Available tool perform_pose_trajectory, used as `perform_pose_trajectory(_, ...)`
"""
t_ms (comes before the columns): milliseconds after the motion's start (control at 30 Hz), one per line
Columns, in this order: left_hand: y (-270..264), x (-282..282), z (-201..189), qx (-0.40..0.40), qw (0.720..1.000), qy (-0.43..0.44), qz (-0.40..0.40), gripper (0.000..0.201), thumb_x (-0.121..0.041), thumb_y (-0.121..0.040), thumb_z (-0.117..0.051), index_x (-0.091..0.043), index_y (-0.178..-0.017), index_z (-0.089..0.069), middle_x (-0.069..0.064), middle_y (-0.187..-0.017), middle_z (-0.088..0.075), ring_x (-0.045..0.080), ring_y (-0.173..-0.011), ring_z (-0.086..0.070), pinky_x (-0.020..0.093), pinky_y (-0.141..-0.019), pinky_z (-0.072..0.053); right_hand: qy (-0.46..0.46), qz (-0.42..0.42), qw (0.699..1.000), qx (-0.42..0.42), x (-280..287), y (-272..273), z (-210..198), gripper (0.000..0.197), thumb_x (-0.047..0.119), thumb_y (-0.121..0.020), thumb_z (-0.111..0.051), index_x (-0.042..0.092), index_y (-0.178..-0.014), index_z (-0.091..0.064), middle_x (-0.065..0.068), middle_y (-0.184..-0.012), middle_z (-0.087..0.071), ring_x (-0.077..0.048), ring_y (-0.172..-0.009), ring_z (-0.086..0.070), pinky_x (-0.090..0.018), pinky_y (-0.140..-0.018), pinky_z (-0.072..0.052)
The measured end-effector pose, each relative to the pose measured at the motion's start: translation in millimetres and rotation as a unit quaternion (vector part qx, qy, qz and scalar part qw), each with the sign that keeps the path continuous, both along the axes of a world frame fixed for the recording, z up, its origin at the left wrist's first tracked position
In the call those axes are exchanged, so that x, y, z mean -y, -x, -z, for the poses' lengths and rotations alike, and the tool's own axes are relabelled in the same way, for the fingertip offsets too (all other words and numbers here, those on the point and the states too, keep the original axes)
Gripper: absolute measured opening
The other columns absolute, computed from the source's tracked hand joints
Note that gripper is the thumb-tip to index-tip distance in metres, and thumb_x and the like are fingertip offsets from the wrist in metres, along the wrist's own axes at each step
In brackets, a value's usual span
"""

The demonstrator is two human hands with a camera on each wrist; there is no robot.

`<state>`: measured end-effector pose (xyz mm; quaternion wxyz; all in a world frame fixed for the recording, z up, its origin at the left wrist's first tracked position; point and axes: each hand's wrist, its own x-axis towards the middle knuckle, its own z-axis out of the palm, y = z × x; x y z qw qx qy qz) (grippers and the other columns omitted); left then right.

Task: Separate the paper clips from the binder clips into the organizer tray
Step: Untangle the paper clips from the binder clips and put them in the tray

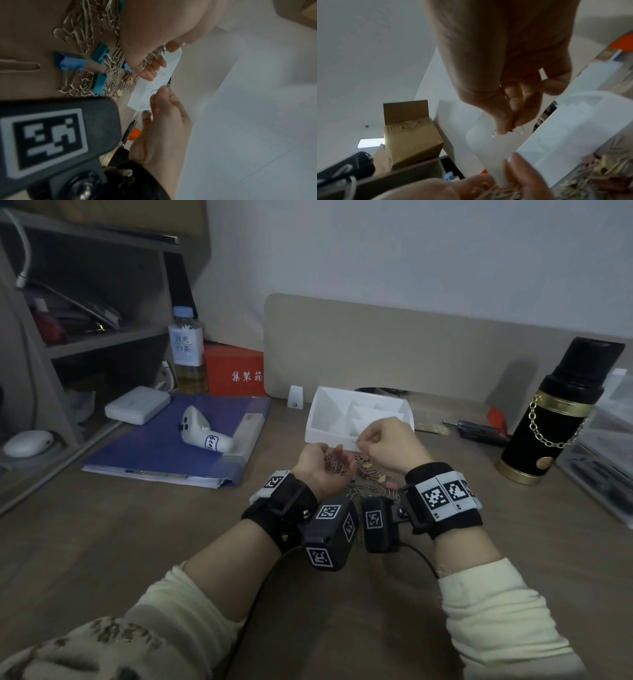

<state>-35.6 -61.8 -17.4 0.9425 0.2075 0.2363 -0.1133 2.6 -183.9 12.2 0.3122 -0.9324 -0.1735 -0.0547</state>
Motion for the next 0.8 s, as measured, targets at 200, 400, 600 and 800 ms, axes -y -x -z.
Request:
perform_pose_trajectory(200,5.1,2.9,-7.6,0.032,0.997,0.057,0.039,0.033,-0.02,-0.099,-0.034,0.0,-0.081,-0.054,0.011,-0.075,-0.056,0.022,-0.068,-0.056,0.025,-0.076,-0.049,-0.083,-0.095,0.992,0.006,-15.7,17.4,-4.7,0.003,0.012,-0.081,-0.07,0.014,-0.081,-0.072,0.0,-0.072,-0.07,-0.018,-0.051,-0.065,-0.027,-0.055,-0.054)
perform_pose_trajectory(400,2.1,2.3,-5.5,0.041,0.996,0.072,0.037,0.03,-0.018,-0.099,-0.036,-0.003,-0.081,-0.055,0.006,-0.075,-0.057,0.017,-0.07,-0.056,0.023,-0.066,-0.049,-0.087,-0.088,0.991,0.041,-16.4,11.2,1.0,0.005,0.023,-0.081,-0.07,0.023,-0.084,-0.074,0.006,-0.075,-0.071,-0.001,-0.062,-0.064,-0.026,-0.068,-0.052)
perform_pose_trajectory(600,-5.5,-5.9,0.6,0.025,0.998,0.052,-0.032,0.032,-0.021,-0.099,-0.034,-0.009,-0.074,-0.05,-0.001,-0.067,-0.045,0.01,-0.055,-0.04,0.02,-0.049,-0.035,-0.069,-0.012,0.996,0.048,-4.0,-0.5,6.5,0.008,0.024,-0.086,-0.064,0.02,-0.084,-0.071,0.004,-0.084,-0.068,-0.007,-0.069,-0.058,-0.028,-0.069,-0.049)
perform_pose_trajectory(800,-10.1,-7.2,3.0,0.041,0.998,0.034,-0.034,0.034,-0.022,-0.099,-0.03,-0.012,-0.071,-0.048,-0.004,-0.061,-0.04,0.009,-0.051,-0.033,0.018,-0.043,-0.028,0.053,-0.02,0.995,-0.085,10.2,-3.6,18.1,0.022,0.026,-0.08,-0.071,0.017,-0.101,-0.068,0.0,-0.095,-0.067,-0.018,-0.087,-0.063,-0.034,-0.071,-0.056)
